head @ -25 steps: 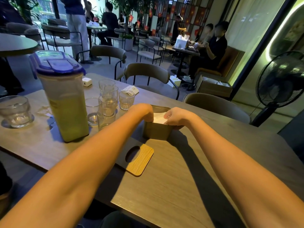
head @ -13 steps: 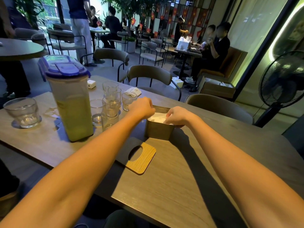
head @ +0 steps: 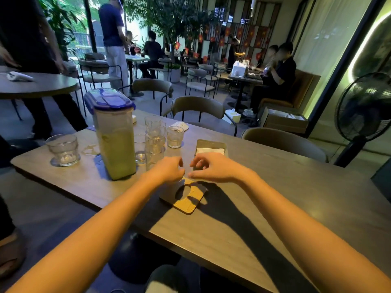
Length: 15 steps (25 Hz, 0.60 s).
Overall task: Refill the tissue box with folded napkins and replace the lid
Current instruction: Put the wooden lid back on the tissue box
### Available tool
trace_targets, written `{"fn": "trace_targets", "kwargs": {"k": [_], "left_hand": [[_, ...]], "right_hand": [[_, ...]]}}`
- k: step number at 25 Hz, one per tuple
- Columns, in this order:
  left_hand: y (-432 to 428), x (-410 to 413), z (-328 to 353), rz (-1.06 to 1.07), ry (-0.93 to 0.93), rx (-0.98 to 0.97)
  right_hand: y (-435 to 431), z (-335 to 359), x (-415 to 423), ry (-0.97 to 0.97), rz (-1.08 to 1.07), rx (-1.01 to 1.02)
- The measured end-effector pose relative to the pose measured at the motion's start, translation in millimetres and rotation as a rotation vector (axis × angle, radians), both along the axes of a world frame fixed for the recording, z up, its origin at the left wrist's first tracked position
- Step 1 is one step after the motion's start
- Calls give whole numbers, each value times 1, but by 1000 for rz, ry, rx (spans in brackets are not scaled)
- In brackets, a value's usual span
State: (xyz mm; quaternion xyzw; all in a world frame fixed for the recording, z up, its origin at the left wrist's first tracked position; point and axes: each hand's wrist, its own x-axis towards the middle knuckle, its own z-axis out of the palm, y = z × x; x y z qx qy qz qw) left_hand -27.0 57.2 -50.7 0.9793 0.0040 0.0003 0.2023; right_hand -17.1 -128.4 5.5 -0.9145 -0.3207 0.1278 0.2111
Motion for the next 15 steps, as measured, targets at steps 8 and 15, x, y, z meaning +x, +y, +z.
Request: {"fn": "trace_targets", "kwargs": {"k": [8, 15], "left_hand": [[-12, -33, -24, 97, 4, 130], [-8, -42, -16, 201, 38, -87]], "right_hand": [[21, -69, -26, -57, -66, -274], [8, -59, -25, -107, -11, -96]]}}
